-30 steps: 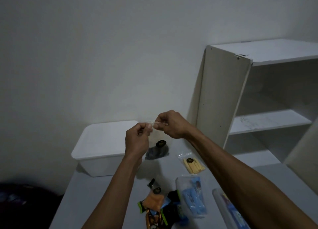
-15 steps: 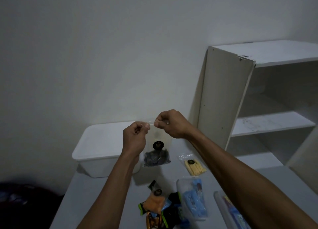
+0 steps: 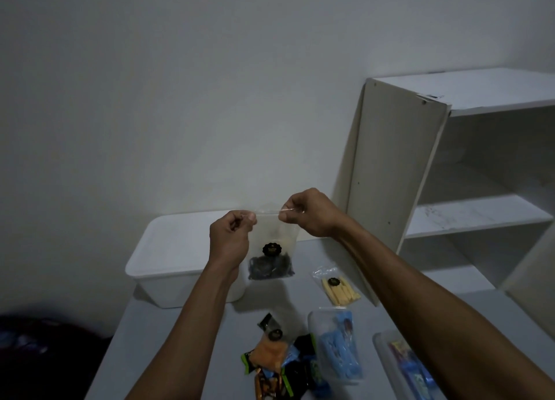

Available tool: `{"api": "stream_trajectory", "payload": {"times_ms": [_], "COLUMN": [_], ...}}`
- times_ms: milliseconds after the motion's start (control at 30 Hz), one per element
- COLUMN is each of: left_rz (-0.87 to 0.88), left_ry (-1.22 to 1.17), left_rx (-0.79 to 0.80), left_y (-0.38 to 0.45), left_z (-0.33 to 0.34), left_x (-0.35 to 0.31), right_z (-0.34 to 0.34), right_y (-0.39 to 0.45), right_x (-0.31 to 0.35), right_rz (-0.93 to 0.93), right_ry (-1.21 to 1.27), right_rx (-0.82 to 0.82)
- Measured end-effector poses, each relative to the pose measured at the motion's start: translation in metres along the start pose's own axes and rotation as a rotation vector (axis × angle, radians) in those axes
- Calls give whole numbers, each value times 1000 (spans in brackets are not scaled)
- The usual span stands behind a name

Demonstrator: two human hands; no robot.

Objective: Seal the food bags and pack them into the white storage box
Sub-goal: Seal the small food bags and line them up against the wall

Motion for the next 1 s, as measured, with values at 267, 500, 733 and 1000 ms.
{"api": "stream_trajectory", "payload": {"times_ms": [267,500,733,1000], "left_rz": [-16,-59,-110,-109], "left_ry": [-31,-61,-96,-109], "left_rx": [-17,-29,-18,-13], "left_y": [6,10,13,18], "left_z": [-9,-14,-20,-20], "left_x": [2,7,13,13], "right_z": [9,7,9,13], "right_y": [5,5,4,1], "right_x": [-18,-16,-19,-17], "right_rz": [97,122,117,117], "right_ry": [252,310,341,354], "right_rx": [-41,-73,-89,-31]}}
Point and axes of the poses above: each hand's wrist, its own y-axis towards the middle knuckle, its own z-axis out of the palm, x = y × z, the point moved 6 cm from there along y, towards the middle knuckle, and after that the axes turned 2 degrees about -z, right-handed, at the moved point
